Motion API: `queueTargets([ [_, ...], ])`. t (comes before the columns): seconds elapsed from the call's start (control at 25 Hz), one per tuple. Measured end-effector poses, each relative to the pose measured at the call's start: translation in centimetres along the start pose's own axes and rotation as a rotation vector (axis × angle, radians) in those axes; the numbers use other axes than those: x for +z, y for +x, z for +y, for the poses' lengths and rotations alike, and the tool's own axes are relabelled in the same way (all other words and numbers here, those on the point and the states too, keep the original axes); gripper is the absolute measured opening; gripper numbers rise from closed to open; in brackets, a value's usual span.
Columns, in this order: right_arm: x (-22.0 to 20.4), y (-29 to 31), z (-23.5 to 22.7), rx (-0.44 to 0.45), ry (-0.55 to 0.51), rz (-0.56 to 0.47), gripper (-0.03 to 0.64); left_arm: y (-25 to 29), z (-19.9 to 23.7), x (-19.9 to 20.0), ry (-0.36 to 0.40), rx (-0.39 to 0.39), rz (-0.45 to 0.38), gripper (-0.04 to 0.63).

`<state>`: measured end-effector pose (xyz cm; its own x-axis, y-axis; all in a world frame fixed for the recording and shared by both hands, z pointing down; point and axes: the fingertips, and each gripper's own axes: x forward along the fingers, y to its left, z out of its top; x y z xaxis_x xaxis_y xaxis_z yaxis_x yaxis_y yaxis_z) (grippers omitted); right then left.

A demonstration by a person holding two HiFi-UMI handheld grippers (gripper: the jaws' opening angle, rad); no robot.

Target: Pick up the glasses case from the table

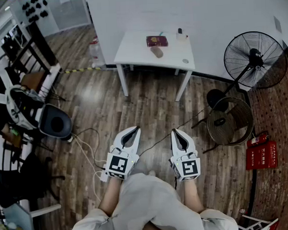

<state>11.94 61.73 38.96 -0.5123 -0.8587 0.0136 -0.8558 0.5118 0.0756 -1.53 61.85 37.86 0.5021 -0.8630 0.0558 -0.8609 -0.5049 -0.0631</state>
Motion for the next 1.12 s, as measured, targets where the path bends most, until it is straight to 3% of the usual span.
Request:
queueTargets([
  [0.24,-0.3,0.6,-1.3,0.002,0.045,-0.022,0.005,1.7,-0.4,-0.1,0.008,-0.007,-0.008,0.018],
  [0.52,-1.3,3.6,-2.2,0.035,-0.01,0.014,0.009,4.8,1.2,-0.5,0.01,-0.008,-0.01,0.018],
  [1.12,-0.7,18.3,-7.7,-0.025,0.005,0.03,0.009,15.6,12.1,0.0,0.008,-0.032,0.0,0.018],
])
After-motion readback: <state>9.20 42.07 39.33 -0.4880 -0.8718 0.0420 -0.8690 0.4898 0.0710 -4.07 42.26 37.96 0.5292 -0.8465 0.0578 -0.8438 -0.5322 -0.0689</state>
